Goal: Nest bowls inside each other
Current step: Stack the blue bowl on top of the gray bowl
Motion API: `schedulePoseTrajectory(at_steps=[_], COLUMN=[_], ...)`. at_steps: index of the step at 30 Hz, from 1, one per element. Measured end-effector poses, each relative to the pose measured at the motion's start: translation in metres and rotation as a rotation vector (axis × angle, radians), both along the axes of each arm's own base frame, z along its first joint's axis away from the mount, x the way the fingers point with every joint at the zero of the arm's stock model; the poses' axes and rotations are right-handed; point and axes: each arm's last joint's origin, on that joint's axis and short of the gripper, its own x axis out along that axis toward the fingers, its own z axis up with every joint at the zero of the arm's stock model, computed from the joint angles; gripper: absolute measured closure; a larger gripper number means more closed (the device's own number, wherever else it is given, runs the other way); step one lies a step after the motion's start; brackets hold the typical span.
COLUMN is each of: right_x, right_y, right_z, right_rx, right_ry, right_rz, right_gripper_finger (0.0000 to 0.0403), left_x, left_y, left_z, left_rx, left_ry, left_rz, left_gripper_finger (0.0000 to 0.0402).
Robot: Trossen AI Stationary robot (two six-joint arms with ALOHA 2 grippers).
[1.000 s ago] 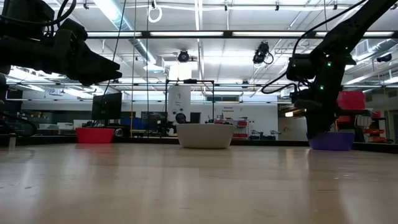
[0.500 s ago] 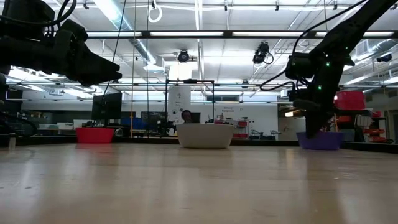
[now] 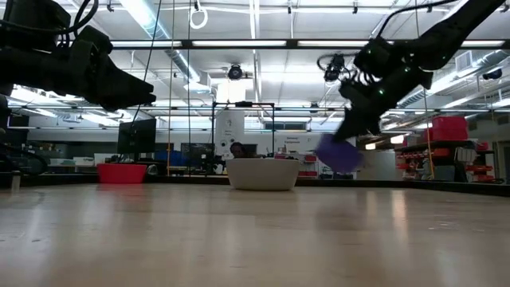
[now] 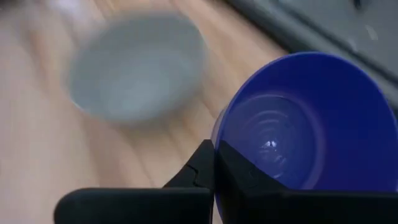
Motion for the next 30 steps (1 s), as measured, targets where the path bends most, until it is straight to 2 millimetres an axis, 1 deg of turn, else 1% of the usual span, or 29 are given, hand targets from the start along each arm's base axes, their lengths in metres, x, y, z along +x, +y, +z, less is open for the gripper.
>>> schedulePoseTrajectory(at_steps=[3,8,13,17,20,25,30], right_x=[0.013,0.028,0.043,0.063,0.086,0.123,0.152], right_y=[0.006,0.022,0.039,0.046,0.043,0.031,0.021], right_z=[0.011,0.02,0.027,0.027,0.026,0.016,0.01], right_rx=[-0.063,-0.12,-0.106,-0.088,-0.074,-0.046,-0.026], right_ry=[-0.118,-0.216,-0.253,-0.237,-0.187,-0.053,0.062], right_rz=[0.05,0.131,0.208,0.258,0.284,0.315,0.348], right_gripper_finger=[0.0401,0.0401,0.0401,0.0401,0.0401,0.0401,0.0401], left_x=[0.0,0.0,0.0,0.0,0.0,0.0,0.0], left_y=[0.0,0.0,0.0,0.001,0.001,0.001,0.001], left_z=[0.0,0.0,0.0,0.0,0.0,0.0,-0.001], left_rx=[0.0,0.001,0.001,0.002,0.002,0.002,0.001], left_ry=[0.0,0.0,-0.001,-0.003,-0.003,-0.002,0.007], left_rz=[0.0,0.01,0.011,0.018,0.023,0.023,0.023], left_gripper_finger=[0.0128,0.0128,0.0128,0.0128,0.0128,0.0128,0.0128])
